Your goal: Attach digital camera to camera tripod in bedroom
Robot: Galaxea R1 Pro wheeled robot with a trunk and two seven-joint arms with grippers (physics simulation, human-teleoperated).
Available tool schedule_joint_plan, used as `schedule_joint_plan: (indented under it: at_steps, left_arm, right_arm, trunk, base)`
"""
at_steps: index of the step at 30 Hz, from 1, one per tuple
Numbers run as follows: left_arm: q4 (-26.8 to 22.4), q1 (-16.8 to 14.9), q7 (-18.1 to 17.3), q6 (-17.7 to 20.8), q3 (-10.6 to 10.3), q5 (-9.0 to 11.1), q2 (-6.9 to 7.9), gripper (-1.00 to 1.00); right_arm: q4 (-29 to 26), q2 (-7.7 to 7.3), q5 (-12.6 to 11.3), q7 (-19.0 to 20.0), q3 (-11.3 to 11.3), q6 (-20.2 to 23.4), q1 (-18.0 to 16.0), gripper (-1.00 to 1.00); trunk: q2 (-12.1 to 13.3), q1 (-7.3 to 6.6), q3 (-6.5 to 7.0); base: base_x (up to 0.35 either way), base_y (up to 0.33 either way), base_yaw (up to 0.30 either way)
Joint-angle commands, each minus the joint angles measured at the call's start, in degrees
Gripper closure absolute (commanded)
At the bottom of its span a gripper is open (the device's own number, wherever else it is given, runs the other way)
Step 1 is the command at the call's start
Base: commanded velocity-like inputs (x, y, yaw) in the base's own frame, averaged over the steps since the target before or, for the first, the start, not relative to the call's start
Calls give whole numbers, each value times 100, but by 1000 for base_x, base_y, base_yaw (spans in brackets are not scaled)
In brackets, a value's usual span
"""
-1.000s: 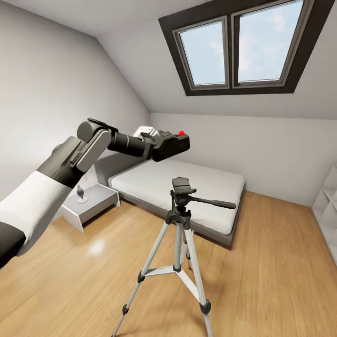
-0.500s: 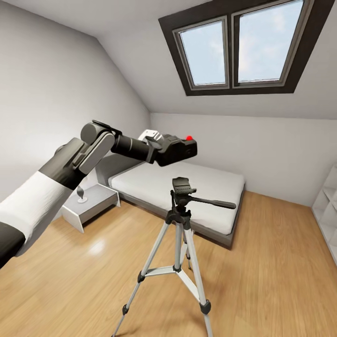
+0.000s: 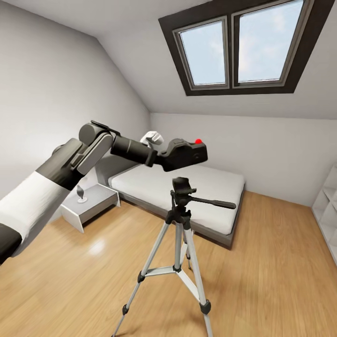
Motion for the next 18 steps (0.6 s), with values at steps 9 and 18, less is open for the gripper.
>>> schedule_joint_plan:
  at_steps: [9,18]
  left_arm:
    - [-69,-15,-667,17,-32,12,113,100]
    - [269,-35,-930,17,-212,8,113,100]
  right_arm:
    - [25,2,-46,11,53,-37,-12,-100]
    - [25,2,-46,11,53,-37,-12,-100]
  trunk:
    - [-13,4,-13]
    - [-13,4,-13]
  base:
    - [0,0,0]
    - [0,0,0]
